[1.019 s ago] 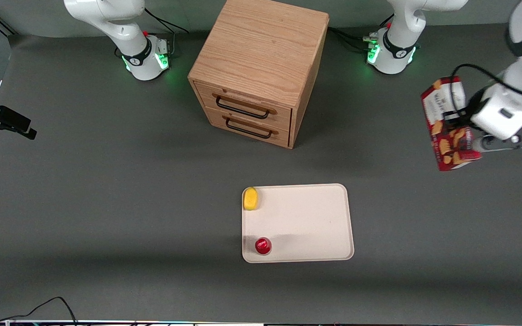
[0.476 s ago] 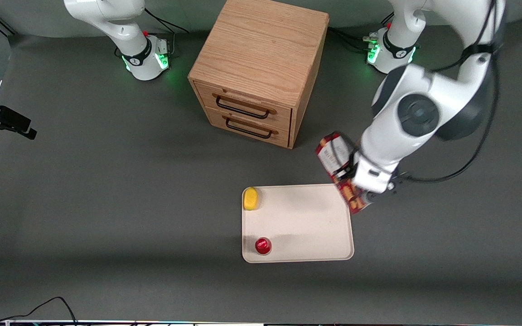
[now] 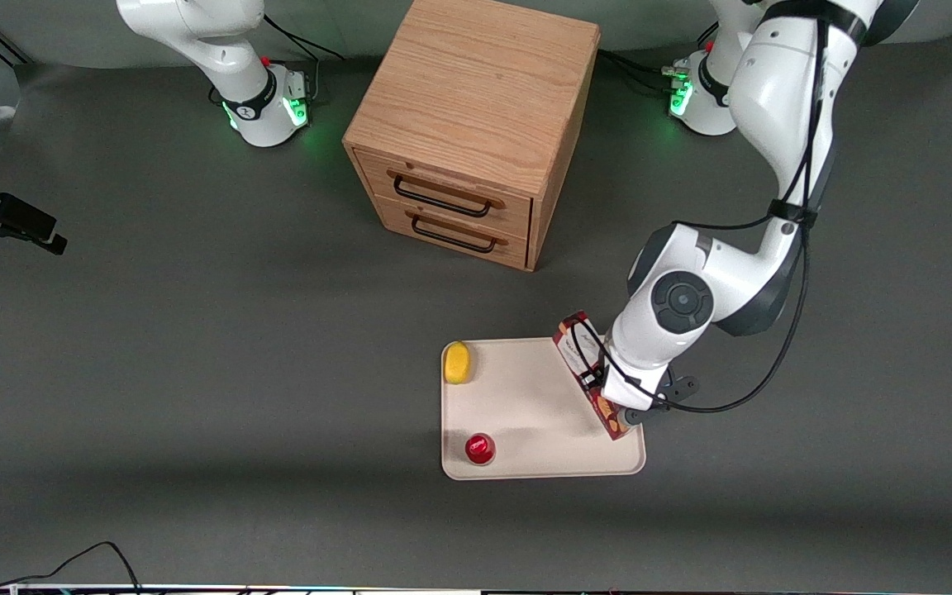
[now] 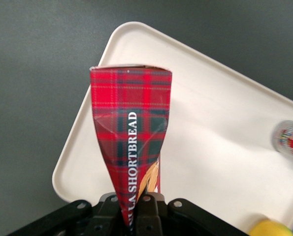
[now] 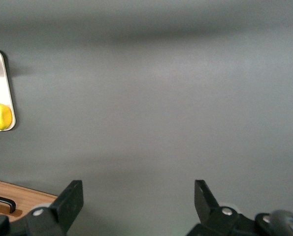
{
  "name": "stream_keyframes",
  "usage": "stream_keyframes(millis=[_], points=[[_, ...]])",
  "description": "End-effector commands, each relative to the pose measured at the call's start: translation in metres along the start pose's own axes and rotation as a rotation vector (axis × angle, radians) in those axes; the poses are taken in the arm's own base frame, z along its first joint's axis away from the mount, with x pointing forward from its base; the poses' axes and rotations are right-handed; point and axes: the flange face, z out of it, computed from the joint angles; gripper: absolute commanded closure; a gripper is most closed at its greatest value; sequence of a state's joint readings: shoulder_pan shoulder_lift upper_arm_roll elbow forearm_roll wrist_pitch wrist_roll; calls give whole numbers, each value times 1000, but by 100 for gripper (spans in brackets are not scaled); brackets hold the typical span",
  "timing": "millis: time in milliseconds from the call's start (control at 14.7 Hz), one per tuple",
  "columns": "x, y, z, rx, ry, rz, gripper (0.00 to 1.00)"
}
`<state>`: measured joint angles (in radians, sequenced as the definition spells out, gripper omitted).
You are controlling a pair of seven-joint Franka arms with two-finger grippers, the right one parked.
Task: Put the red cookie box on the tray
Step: 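Carry the cookie box over the cream tray and lower it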
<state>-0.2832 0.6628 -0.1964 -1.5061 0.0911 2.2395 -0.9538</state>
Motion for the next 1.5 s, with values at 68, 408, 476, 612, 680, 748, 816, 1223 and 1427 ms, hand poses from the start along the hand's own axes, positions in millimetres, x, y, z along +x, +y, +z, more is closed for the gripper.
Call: stream_keyframes(millis=[68, 408, 476, 612, 680, 748, 816, 1223, 1427], points=[[-2, 5, 34, -14, 55, 23, 100], [-1, 4, 59, -35, 69, 36, 100], [0, 2, 64, -31, 69, 38, 100], [2, 1, 62, -31, 71, 35, 28], [5, 2, 55, -32, 75, 26, 0], [5, 4, 43, -26, 74, 24, 0], [6, 4, 31, 2, 54, 17, 0], [-4, 13, -111, 140, -91, 48, 0], [-8, -31, -195, 149, -134, 189, 0]])
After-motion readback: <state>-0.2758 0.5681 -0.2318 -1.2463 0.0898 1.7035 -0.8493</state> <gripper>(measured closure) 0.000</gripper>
